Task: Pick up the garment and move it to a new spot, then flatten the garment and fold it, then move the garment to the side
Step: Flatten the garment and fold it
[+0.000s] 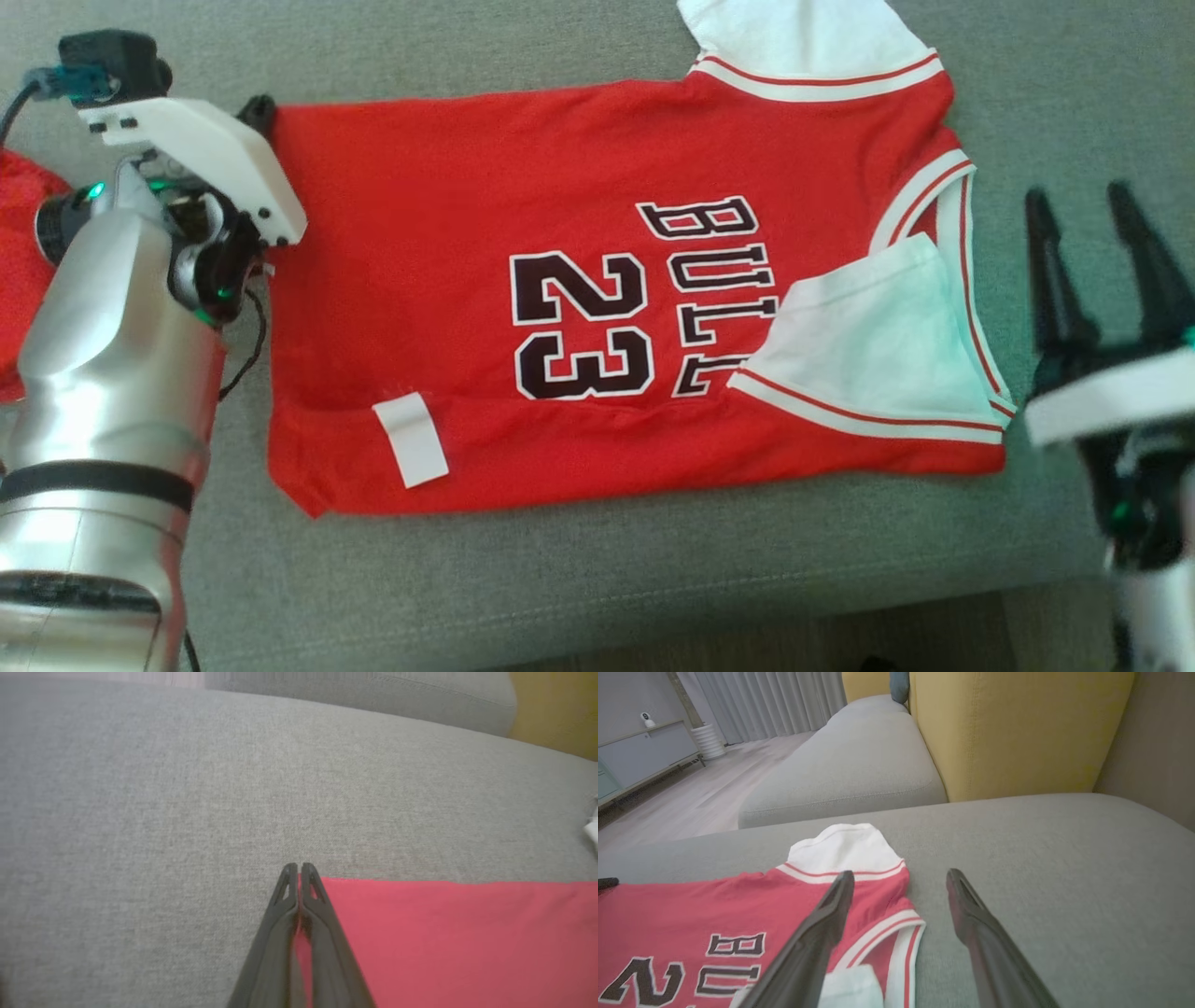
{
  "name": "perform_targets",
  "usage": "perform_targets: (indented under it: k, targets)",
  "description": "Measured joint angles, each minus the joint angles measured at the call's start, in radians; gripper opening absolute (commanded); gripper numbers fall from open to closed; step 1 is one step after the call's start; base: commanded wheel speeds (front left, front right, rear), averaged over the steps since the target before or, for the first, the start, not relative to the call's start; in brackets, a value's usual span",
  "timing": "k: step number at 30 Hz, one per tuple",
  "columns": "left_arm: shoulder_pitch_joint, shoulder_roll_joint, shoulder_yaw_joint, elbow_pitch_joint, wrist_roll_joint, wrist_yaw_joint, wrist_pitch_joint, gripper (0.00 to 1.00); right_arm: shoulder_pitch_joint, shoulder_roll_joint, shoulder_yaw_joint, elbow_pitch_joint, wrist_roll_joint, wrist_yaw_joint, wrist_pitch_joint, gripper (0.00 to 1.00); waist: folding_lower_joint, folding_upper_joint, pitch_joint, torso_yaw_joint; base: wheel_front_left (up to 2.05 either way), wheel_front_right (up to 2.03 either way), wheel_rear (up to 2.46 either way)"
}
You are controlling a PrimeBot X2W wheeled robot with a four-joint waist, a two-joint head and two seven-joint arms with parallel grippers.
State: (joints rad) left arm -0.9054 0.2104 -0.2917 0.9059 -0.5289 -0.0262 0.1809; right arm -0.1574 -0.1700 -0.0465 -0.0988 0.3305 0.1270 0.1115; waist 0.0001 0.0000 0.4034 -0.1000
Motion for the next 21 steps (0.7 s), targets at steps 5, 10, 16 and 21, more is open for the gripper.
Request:
perform_targets:
  k: [5,10,16,21]
  targets:
    - [-0.005,-0.007,-0.020,-0.046,0.012,0.010,-0.006,0.00,-0.163,-0.080,0.002,0.132,0.058,0.000,0.042,1.00,0.0000,0.0000,0.010,0.018,0.00,0.00,0.00]
    - [-0.038,-0.041,-0.039,-0.092,0.013,0.008,0.016,0.00,-0.352,-0.159,0.031,0.323,0.124,0.000,0.076,1.00,0.0001,0.0000,0.039,0.056,0.00,0.00,0.00]
    - [-0.064,-0.084,-0.064,-0.119,0.012,-0.001,0.046,0.00,-0.555,-0.208,0.118,0.515,0.175,0.000,0.124,1.00,0.0001,0.0000,0.085,0.118,0.00,0.00,0.00]
    - [-0.074,-0.114,-0.092,-0.126,0.013,-0.002,0.046,0.00,-0.721,-0.243,0.187,0.671,0.193,0.000,0.149,1.00,0.0001,0.0000,0.123,0.170,0.00,0.00,0.00]
